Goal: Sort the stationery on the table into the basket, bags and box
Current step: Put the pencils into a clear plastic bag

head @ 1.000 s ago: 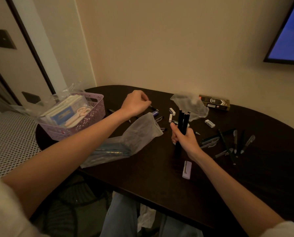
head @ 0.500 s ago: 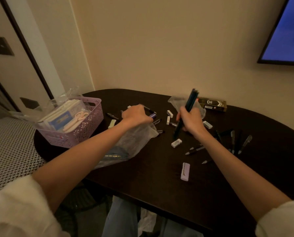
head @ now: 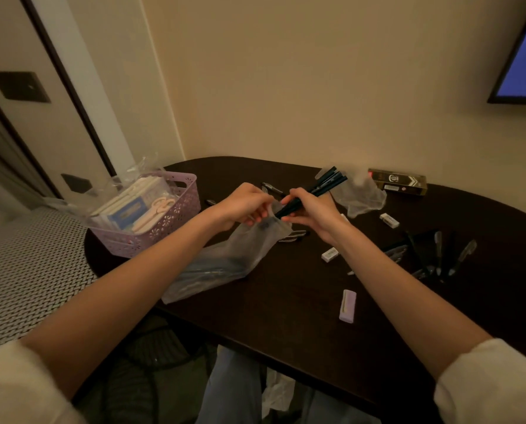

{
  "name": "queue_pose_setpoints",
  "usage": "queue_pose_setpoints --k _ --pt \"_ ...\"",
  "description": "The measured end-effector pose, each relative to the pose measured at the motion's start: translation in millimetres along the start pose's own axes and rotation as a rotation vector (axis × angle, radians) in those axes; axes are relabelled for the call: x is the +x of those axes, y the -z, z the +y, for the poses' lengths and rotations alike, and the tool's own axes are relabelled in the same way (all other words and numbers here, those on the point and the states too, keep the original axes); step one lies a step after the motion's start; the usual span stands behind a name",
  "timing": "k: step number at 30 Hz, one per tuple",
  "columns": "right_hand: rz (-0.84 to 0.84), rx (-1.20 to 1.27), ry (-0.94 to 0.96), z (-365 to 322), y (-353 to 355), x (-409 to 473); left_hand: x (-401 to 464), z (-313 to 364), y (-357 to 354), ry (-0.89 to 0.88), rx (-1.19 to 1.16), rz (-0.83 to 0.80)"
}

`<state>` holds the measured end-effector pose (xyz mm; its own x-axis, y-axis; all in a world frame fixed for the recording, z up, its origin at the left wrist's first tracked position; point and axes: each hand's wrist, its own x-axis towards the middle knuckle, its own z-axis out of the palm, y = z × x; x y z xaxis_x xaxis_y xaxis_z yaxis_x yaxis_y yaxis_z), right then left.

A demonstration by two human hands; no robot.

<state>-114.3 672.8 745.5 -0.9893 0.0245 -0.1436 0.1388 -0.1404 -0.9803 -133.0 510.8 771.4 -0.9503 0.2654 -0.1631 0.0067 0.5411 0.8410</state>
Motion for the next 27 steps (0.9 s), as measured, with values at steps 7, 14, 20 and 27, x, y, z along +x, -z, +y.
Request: queue_pose_setpoints --k 7,14,20,27 --pt "-0.296 0.039 -0.014 -26 -34 -4 -26 11 35 -0.148 -0.214 0.111" --pt "-0.452 -0.164 -0.023 -77 -70 -4 -39 17 77 -0.175 -0.428 0.280" --pt "-0.486 -0.486 0.059 -103 -89 -7 -46 16 94 -0.230 -0.490 0.362" --pt "-0.273 -0.479 0.240 -110 -85 -5 -48 14 92 -0.215 -0.532 0.401"
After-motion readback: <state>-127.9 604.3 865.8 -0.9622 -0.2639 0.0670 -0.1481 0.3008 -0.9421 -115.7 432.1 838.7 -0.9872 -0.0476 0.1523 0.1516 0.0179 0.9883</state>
